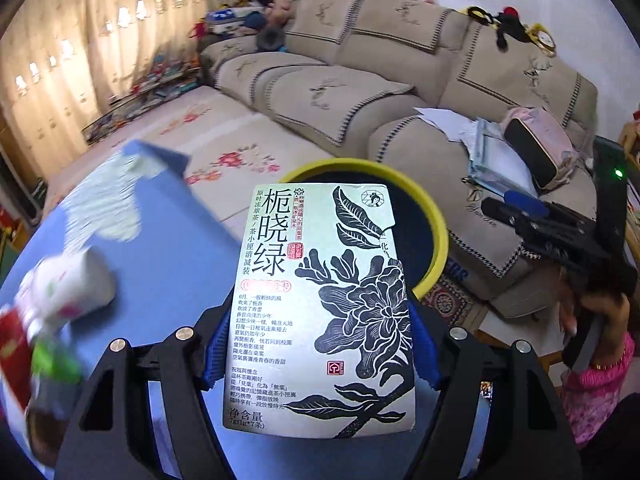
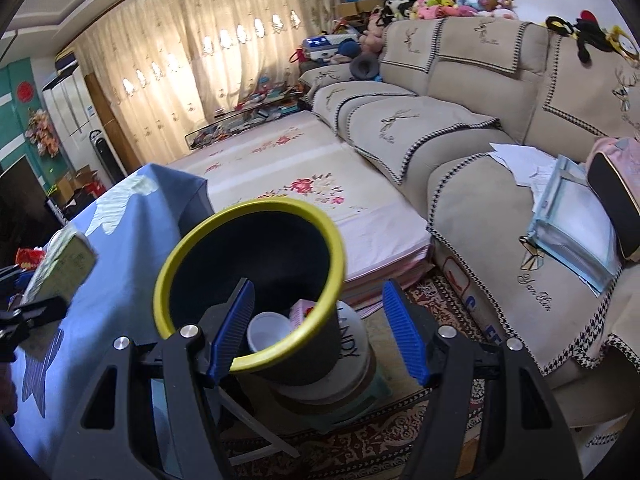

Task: Collect trash
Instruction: 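Carry the printed box into the bin and open the left gripper, then move both tools back over the table, then grasp the brown square container with the right gripper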

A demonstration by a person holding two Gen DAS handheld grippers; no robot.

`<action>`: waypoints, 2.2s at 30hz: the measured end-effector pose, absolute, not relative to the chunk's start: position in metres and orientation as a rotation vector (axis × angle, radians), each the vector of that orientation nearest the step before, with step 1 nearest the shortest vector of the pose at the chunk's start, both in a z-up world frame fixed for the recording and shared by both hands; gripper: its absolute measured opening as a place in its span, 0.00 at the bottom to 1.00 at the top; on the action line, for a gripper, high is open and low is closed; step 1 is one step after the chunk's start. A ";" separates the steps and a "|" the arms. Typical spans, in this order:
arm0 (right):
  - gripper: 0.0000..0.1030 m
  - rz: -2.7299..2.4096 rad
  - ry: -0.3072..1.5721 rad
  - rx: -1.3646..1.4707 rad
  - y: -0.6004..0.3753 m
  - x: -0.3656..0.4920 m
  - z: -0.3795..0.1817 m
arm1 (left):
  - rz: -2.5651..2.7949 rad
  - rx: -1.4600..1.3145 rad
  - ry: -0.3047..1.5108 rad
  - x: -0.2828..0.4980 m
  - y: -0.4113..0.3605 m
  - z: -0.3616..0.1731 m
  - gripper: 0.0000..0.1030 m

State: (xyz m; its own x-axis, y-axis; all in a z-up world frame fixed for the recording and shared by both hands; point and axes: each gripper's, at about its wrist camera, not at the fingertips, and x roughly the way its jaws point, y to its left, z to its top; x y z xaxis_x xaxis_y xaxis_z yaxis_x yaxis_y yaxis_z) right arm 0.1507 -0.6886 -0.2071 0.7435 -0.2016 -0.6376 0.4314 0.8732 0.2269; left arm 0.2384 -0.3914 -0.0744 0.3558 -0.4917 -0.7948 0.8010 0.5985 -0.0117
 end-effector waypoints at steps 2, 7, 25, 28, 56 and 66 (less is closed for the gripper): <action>0.61 -0.367 0.647 0.387 -0.697 0.148 -0.210 | -0.887 0.427 0.864 0.247 -0.418 -0.082 0.69; 0.62 -0.390 0.659 0.413 -0.712 0.142 -0.219 | -0.898 0.435 0.917 0.271 -0.466 -0.103 0.69; 0.64 -0.384 0.669 0.440 -0.719 0.139 -0.223 | -0.808 0.406 0.900 0.291 -0.491 -0.113 0.86; 0.64 -0.369 0.659 0.436 -0.715 0.138 -0.218 | -0.768 0.359 0.843 0.273 -0.462 -0.088 0.89; 0.66 0.186 0.750 0.108 -0.455 0.255 -0.168 | -0.091 0.031 0.673 0.161 -0.042 -0.054 0.95; 0.66 0.490 0.736 -0.054 -0.311 0.290 -0.165 | -0.038 -0.040 0.654 0.154 0.014 -0.063 0.95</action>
